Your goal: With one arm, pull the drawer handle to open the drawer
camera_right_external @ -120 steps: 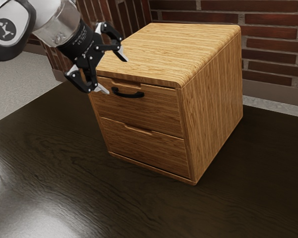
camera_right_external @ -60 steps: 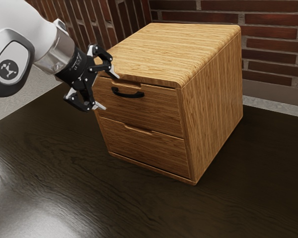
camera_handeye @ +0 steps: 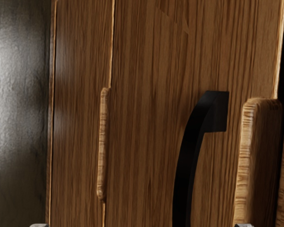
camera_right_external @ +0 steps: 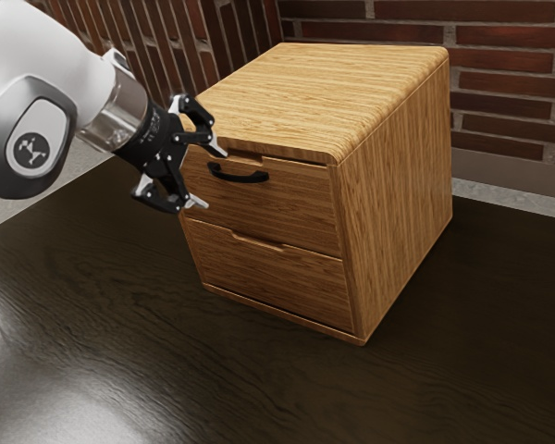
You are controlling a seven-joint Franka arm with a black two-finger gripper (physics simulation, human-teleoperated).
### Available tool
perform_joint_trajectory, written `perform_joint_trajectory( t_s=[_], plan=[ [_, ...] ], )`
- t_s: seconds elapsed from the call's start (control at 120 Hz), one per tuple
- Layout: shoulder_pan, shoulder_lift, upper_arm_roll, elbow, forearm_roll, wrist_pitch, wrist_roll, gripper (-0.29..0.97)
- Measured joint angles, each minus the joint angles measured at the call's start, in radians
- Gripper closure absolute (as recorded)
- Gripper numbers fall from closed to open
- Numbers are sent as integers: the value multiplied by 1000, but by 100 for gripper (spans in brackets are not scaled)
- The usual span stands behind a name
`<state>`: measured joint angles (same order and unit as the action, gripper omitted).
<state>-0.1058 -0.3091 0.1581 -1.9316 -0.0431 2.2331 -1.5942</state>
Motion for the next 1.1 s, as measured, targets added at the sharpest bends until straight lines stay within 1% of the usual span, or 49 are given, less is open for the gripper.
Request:
perform_joint_trajectory(
  t_s=[0.208, 0.55, 0.792, 1.1],
  plan=[
    [-3, 1, -1, -2, 0, 19, -8, 29],
    [-5, 8, -18, -16, 0, 44, -16, 33],
    [-9, 22, -28, -16, 0, 65, -19, 42],
    [-6, 25, -34, -22, 0, 82, -21, 45]
  ],
)
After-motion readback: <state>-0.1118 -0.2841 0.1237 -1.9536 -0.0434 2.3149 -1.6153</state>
